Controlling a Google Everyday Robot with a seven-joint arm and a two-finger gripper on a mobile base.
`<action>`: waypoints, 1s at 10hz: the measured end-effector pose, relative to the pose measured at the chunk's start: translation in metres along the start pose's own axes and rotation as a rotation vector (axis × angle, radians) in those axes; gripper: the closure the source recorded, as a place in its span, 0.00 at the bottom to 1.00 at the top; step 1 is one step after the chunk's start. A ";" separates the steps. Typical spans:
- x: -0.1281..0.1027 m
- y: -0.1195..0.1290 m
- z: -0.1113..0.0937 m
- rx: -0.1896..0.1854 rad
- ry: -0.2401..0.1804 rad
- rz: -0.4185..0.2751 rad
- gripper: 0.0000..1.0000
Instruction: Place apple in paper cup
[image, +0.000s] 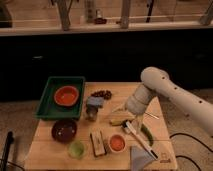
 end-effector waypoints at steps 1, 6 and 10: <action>0.001 0.001 -0.001 0.001 -0.002 0.000 0.20; 0.004 0.001 -0.005 0.005 -0.008 -0.003 0.20; 0.004 0.001 -0.006 0.005 -0.009 -0.003 0.20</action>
